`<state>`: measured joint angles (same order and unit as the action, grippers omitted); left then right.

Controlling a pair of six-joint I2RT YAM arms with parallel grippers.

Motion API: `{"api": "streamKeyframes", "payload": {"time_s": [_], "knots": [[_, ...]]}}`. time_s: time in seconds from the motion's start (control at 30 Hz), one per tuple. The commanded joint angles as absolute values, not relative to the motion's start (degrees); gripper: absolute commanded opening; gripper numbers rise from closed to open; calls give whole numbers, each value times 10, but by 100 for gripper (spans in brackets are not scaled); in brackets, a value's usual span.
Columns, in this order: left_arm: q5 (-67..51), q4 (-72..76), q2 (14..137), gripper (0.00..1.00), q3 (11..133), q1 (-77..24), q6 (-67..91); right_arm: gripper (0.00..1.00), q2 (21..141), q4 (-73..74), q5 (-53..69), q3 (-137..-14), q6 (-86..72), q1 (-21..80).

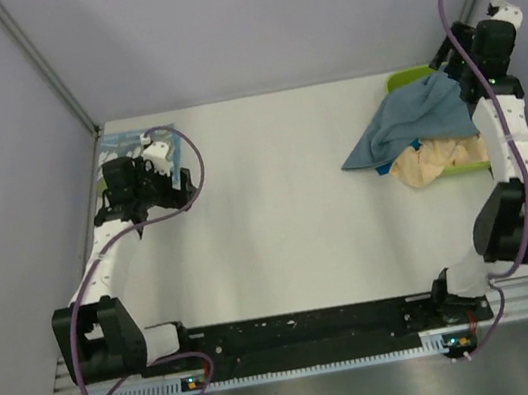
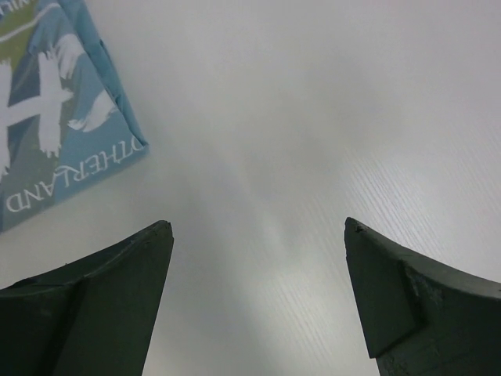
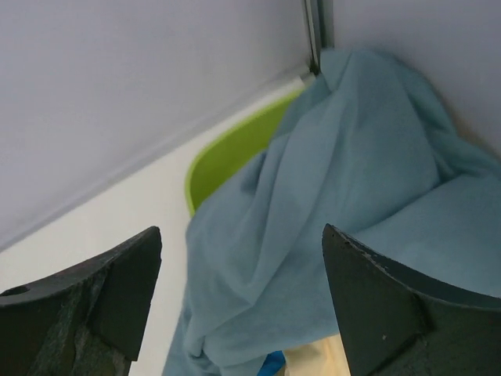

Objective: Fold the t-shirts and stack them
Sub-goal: Grab crumpled tshirt from bin with the right arm

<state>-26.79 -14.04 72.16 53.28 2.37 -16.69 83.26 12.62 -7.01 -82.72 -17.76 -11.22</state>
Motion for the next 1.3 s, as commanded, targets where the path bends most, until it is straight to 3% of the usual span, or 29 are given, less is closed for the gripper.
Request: {"api": "streamKeyframes", "payload": {"time_s": [0.0, 0.13, 0.2, 0.23, 0.33, 0.6, 0.83, 1.0, 1.07, 1.27], "knots": [[-294, -185, 756, 93, 556, 21, -169, 81, 960, 229, 22, -888, -243, -150], [-309, -201, 794, 92, 568, 22, -167, 79, 1086, 253, 41, -978, -253, -150], [-316, -207, 808, 91, 575, 21, -167, 71, 1140, 273, 24, -1018, -258, -150], [-319, -209, 811, 91, 577, 21, -167, 61, 1163, 284, 19, -1038, -255, -150], [-333, -220, 816, 91, 584, 21, -167, 1, 1177, 299, 22, -1058, -247, -151], [-345, -233, 823, 91, 594, 21, -171, 0, 1000, 263, -154, -1006, -135, -112], [-316, -230, 805, 91, 595, 21, -182, 0, 852, 205, -140, -1009, -39, -84], [-280, -231, 781, 91, 599, 23, -192, 0, 753, 114, 24, -1005, 51, -5], [-254, -228, 770, 92, 599, 23, -195, 0, 730, 99, 153, -1016, 50, 40], [-180, -212, 739, 93, 591, 53, -185, 0, 722, -47, 511, -1029, -125, 123]]}}
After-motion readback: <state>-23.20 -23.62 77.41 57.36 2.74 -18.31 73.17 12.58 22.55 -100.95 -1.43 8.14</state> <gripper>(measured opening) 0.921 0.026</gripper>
